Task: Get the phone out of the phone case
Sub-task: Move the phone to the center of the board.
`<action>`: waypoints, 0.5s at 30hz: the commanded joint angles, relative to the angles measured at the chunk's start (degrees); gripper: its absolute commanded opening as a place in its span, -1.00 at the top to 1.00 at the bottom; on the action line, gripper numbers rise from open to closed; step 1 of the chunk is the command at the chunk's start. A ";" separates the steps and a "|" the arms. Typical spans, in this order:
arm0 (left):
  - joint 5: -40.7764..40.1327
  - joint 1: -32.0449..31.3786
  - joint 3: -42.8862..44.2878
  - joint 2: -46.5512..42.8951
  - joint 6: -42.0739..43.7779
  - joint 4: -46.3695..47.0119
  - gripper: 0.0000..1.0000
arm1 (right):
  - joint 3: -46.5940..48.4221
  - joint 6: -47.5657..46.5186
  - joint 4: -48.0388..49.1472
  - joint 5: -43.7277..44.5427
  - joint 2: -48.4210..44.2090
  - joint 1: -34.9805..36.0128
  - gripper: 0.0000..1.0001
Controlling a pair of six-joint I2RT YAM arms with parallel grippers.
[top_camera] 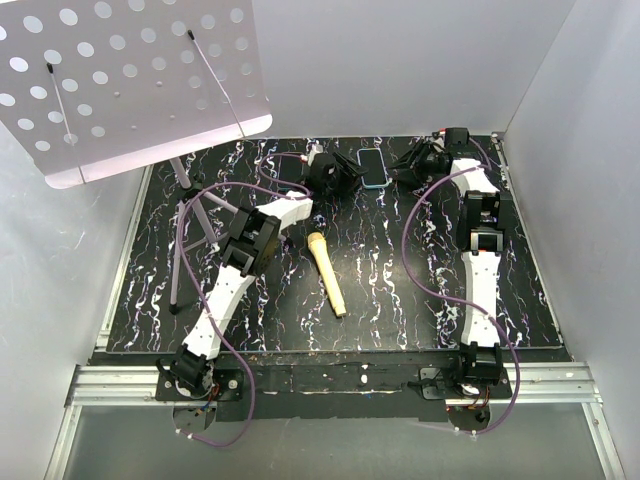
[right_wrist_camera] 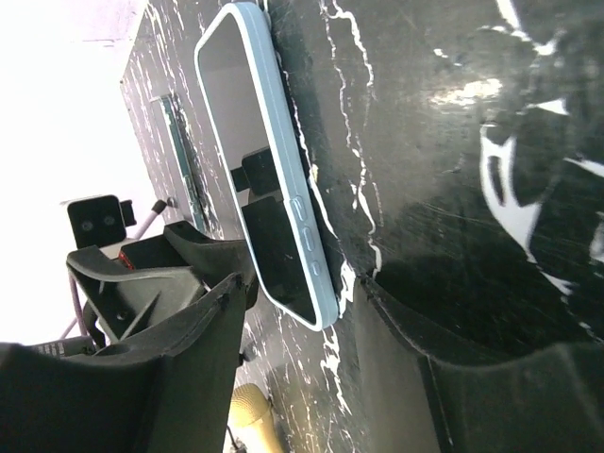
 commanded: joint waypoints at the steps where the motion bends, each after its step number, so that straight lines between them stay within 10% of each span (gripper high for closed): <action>1: 2.91 0.51 -1.53 -1.55 -0.66 -6.25 0.06 | 3.99 0.14 0.15 -2.18 1.77 3.10 -0.08; 15: 10.38 1.38 2.34 -0.49 1.10 -16.27 0.61 | -0.04 0.67 -0.99 -1.12 -0.69 4.77 0.91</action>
